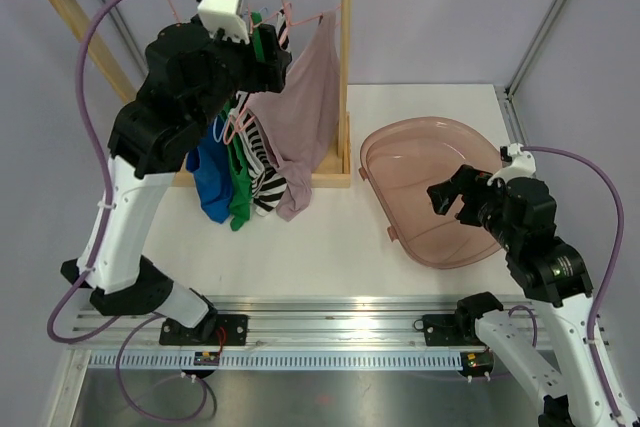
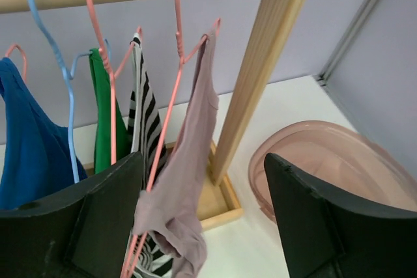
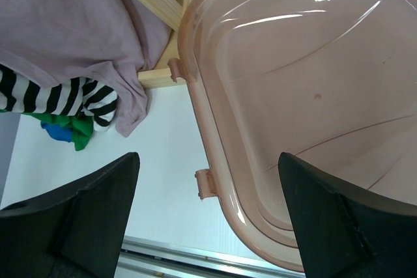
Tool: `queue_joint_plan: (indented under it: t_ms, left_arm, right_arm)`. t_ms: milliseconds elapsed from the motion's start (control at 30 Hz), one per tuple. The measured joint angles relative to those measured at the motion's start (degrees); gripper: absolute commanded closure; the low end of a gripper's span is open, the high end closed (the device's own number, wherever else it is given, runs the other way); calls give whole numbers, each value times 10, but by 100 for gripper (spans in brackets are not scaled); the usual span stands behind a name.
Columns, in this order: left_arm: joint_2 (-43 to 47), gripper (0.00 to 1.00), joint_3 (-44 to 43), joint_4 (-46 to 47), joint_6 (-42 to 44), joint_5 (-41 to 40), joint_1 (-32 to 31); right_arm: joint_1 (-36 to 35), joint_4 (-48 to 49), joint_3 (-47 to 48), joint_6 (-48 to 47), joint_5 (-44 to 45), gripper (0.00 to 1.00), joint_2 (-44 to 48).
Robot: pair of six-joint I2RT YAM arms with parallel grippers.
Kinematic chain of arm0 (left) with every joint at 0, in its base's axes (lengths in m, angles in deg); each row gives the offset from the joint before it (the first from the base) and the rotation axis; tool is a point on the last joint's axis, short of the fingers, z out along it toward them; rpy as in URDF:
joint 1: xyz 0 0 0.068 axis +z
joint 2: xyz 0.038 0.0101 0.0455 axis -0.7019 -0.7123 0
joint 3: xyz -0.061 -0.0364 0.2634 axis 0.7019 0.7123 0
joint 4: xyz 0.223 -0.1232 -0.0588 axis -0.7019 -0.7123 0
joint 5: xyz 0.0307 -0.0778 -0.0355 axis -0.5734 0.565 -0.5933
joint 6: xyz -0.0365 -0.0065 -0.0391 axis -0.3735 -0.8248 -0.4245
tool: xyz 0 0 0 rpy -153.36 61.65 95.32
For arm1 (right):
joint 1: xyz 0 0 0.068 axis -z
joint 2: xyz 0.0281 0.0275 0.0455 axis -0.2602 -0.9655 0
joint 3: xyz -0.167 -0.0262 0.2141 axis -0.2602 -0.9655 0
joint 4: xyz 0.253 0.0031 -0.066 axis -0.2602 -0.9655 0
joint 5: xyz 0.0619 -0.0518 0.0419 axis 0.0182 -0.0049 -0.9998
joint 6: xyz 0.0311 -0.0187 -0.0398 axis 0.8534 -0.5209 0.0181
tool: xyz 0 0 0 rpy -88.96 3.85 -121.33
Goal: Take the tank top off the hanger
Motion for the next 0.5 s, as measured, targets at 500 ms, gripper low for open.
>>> queue_joint_plan:
  t_ms: [500]
  left_arm:
    - [-138, 36, -38, -2, 63, 0, 56]
  right_arm:
    - [0, -1, 0, -21, -41, 5, 34]
